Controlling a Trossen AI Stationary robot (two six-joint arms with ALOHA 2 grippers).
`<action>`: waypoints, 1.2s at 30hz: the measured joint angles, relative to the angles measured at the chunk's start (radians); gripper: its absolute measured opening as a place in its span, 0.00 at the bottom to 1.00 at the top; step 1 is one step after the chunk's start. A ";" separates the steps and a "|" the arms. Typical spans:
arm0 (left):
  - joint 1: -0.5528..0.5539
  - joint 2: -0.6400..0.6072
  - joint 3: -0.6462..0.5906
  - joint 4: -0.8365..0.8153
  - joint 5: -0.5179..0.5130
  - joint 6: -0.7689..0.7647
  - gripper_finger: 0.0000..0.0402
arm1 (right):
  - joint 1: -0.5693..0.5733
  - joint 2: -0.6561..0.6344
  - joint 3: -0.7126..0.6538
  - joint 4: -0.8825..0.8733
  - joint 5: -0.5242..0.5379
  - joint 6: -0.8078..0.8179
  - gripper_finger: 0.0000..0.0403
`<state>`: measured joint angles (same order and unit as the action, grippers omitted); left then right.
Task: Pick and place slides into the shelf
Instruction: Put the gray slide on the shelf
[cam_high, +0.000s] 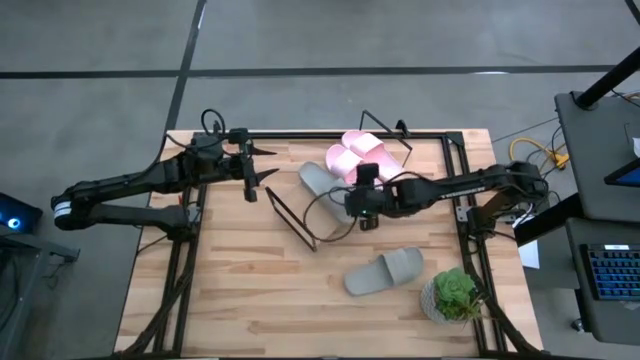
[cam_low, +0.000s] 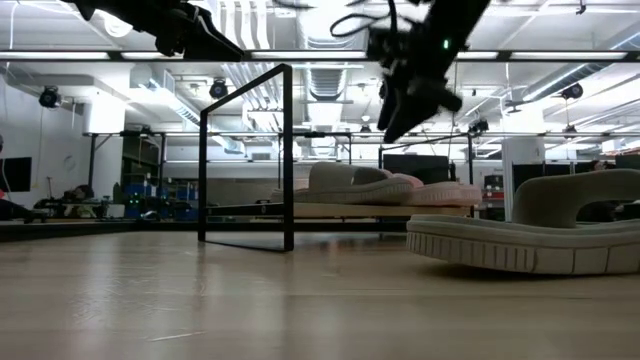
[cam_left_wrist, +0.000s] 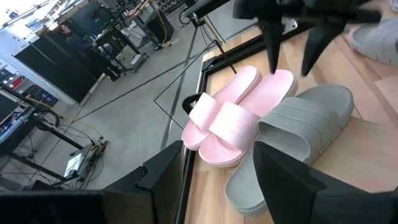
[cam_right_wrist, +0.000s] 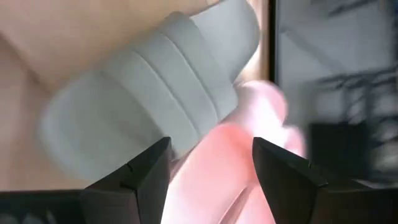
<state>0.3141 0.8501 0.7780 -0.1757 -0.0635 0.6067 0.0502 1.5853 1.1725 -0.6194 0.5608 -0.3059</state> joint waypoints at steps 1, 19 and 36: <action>0.000 0.000 0.000 0.000 0.000 0.000 0.45 | 0.000 -0.001 0.032 -0.062 -0.041 0.050 0.53; 0.000 0.000 0.000 -0.003 0.000 -0.001 0.45 | 0.040 -0.001 0.178 -0.436 -0.510 0.842 0.53; 0.000 0.000 0.000 -0.044 0.000 0.000 0.45 | 0.314 0.024 0.176 -0.511 -0.479 1.336 0.53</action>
<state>0.3138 0.8505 0.7780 -0.2195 -0.0639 0.6067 0.3646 1.6097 1.3483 -1.1299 0.0815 1.0304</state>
